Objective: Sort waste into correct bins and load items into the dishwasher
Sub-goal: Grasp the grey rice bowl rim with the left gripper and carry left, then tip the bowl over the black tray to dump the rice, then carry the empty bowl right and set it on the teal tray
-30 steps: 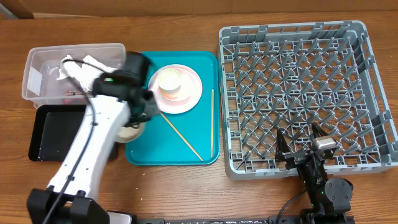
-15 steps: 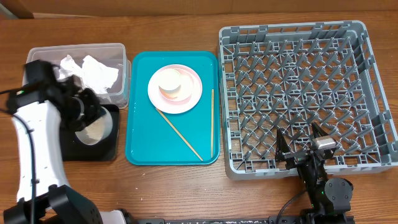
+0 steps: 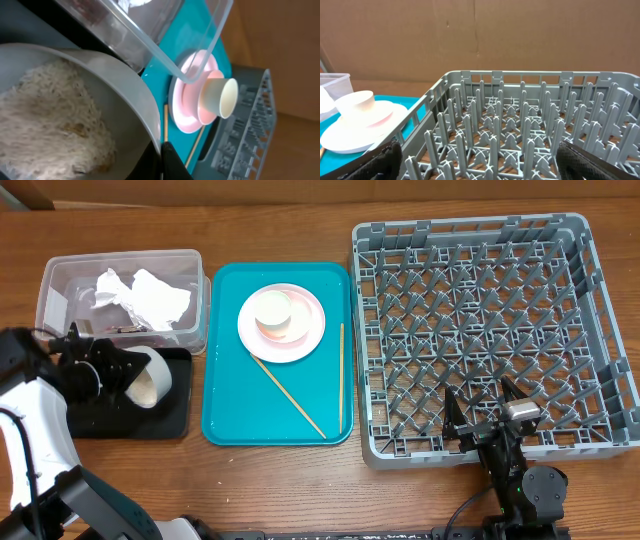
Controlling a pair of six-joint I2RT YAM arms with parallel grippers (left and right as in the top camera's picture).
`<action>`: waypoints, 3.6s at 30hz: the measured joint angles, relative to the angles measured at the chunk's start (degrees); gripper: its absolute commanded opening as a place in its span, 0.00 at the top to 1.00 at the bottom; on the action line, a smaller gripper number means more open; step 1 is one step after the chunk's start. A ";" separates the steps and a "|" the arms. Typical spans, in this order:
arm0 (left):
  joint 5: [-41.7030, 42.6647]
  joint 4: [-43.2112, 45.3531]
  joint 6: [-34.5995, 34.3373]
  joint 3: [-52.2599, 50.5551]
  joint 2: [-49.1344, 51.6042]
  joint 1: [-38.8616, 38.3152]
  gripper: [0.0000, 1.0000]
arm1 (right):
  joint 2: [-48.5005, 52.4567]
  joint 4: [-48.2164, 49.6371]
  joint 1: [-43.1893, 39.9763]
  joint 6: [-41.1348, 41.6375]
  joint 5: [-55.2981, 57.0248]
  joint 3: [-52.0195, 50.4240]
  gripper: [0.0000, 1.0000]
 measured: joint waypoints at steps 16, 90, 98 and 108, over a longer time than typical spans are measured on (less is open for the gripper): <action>17.25 3.04 3.19 -3.87 0.00 9.49 0.96 | 0.00 -0.02 0.00 -0.02 0.00 0.00 0.00; 43.30 -0.24 26.51 -4.09 0.00 15.19 0.96 | 0.00 -0.02 0.00 -0.02 0.00 0.00 0.00; 43.50 -1.18 26.51 -4.11 0.00 15.10 0.96 | 0.00 -0.02 0.00 0.00 -0.02 0.00 0.00; 39.93 -1.77 24.96 -4.11 0.00 12.48 0.96 | 0.00 -0.02 0.00 -0.02 0.00 0.00 0.00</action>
